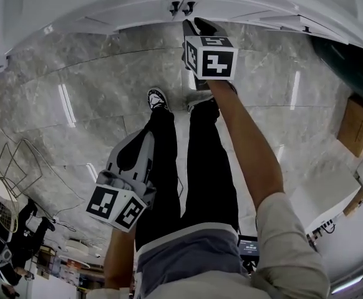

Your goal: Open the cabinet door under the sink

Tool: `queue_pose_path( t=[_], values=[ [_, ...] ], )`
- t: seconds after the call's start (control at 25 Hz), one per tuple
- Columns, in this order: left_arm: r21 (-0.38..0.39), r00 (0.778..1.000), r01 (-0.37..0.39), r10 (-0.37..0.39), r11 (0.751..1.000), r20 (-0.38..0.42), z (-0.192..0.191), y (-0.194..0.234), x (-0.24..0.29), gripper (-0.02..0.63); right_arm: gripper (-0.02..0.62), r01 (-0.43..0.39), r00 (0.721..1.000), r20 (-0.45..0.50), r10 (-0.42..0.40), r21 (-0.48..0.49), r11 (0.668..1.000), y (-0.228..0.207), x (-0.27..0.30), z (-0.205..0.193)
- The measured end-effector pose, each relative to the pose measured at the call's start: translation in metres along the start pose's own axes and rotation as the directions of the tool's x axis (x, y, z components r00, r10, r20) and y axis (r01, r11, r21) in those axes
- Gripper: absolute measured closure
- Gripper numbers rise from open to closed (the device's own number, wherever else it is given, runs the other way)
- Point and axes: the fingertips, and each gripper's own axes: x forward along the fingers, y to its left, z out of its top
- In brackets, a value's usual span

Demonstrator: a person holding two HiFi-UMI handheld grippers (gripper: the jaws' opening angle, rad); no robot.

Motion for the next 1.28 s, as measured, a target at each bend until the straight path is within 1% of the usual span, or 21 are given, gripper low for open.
queue_pose_path(
  t=[0.2, 0.48, 0.56, 0.72, 0.8, 0.84, 0.88, 1.0, 1.16, 1.28],
  values=[
    [-0.001, 1.000, -0.009, 0.009, 1.000, -0.002, -0.003, 0.006, -0.003, 0.606, 0.503, 0.040, 0.999, 0.007, -0.040, -0.011, 0.999, -0.008, 0.014, 0.006],
    [0.029, 0.999, 0.011, -0.010, 1.000, -0.047, -0.010, 0.008, 0.003, 0.606, 0.503, 0.067, 0.998, -0.004, -0.068, -0.017, 0.998, -0.012, 0.030, 0.013],
    [0.021, 0.999, 0.012, -0.011, 1.000, -0.045, -0.009, 0.008, 0.005, 0.606, 0.503, 0.074, 0.997, -0.009, -0.074, -0.015, 0.997, -0.011, 0.033, 0.014],
    [-0.023, 1.000, 0.009, -0.010, 1.000, -0.018, -0.003, 0.010, 0.007, 0.606, 0.503, 0.090, 0.996, -0.006, -0.090, 0.028, 0.996, -0.011, 0.037, 0.017],
    [-0.036, 1.000, 0.005, -0.005, 0.999, -0.006, 0.000, 0.012, 0.009, 0.606, 0.505, 0.105, 0.994, -0.010, -0.105, 0.028, 0.994, -0.012, 0.040, 0.018],
    [-0.040, 1.000, 0.004, -0.004, 0.999, -0.001, 0.001, 0.013, 0.010, 0.606, 0.508, 0.117, 0.993, -0.012, -0.117, 0.027, 0.993, -0.013, 0.041, 0.018],
    [-0.042, 1.000, 0.002, -0.002, 0.999, 0.003, 0.002, 0.013, 0.010, 0.606, 0.529, 0.129, 0.992, -0.012, -0.128, 0.028, 0.991, -0.014, 0.041, 0.019],
    [-0.040, 1.000, 0.004, -0.004, 0.999, 0.002, 0.004, 0.013, 0.009, 0.606, 0.535, 0.146, 0.989, -0.004, -0.146, 0.036, 0.989, -0.014, 0.040, 0.019],
    [-0.037, 1.000, 0.018, -0.018, 0.999, -0.002, 0.005, 0.013, 0.007, 0.606, 0.537, 0.145, 0.989, -0.011, -0.144, 0.045, 0.988, -0.013, 0.039, 0.020],
    [-0.050, 1.000, 0.022, -0.022, 0.998, -0.009, 0.001, 0.014, 0.005, 0.606, 0.537, 0.143, 0.990, -0.016, -0.143, 0.031, 0.989, -0.012, 0.037, 0.017]
  ],
)
